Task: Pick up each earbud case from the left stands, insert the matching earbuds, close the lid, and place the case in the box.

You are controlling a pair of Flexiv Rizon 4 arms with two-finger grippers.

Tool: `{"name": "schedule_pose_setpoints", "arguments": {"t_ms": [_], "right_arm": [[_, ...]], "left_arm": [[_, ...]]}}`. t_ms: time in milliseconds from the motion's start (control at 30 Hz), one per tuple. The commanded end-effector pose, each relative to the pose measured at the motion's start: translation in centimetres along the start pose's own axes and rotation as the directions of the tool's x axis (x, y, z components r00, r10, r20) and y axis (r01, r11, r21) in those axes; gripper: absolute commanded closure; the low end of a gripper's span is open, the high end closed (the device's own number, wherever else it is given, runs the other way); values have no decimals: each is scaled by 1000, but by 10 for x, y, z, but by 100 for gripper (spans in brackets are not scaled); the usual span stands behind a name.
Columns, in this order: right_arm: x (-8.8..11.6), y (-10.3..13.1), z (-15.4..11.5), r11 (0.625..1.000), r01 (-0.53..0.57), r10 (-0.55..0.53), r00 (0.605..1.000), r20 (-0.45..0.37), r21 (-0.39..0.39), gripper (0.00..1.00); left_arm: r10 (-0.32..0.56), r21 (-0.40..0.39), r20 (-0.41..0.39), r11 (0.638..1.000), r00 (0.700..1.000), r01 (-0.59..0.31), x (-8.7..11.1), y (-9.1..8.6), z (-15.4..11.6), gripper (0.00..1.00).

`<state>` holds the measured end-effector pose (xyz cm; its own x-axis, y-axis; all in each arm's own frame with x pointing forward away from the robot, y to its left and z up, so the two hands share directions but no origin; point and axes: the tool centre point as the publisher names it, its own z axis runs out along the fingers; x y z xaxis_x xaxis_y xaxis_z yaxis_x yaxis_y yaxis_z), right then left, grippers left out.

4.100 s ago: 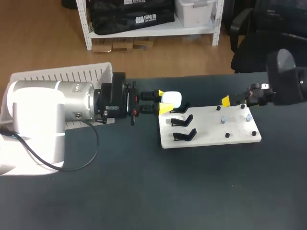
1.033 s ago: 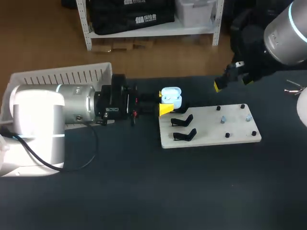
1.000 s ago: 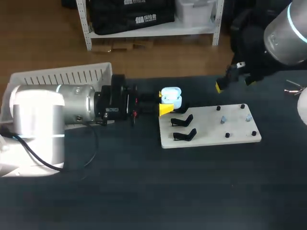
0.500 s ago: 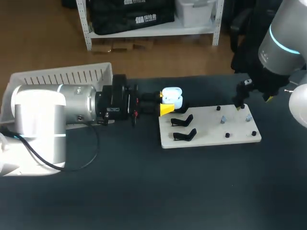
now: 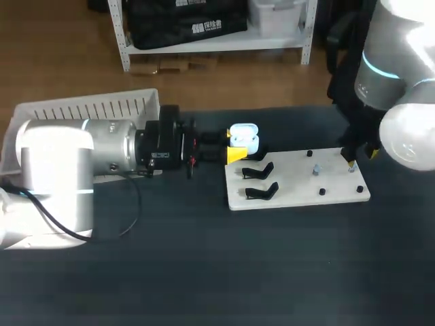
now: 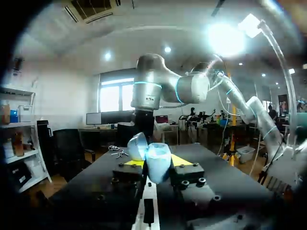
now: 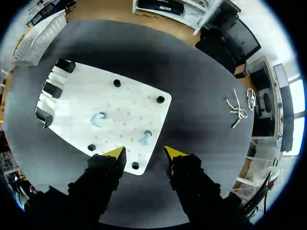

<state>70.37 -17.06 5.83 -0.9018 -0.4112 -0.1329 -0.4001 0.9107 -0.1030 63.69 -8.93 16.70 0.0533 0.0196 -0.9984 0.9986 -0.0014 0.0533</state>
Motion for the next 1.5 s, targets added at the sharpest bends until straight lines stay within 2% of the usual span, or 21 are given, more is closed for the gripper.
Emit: {"name": "schedule_pose_setpoints", "arguments": {"t_ms": [33,100,333,467,733,1367,1500], "right_arm": [[-7,-1,14,1000,5,-5,998,-55,10,47],[-6,-4,18,1000,3,-3,998,-59,14,44],[-5,-1,27,1000,-3,3,998,-61,13,48],[-5,1,32,999,11,-7,998,-65,52,50],[-6,0,38,997,3,2,998,-56,80,52],[-2,-4,36,993,-30,33,999,-29,115,64],[-3,-3,34,993,-39,42,999,-23,107,63]], "left_arm": [[1,1,3,1000,1000,-1,1,1,1,100],[1,1,3,1000,1000,-1,1,1,1,100],[1,1,3,1000,1000,-1,1,1,1,100],[1,1,3,1000,1000,-1,1,1,1,100],[1,1,3,1000,1000,-1,1,1,1,100],[1,1,3,1000,1000,-1,1,1,1,100],[1,1,3,1000,1000,-1,1,1,1,100]]}}
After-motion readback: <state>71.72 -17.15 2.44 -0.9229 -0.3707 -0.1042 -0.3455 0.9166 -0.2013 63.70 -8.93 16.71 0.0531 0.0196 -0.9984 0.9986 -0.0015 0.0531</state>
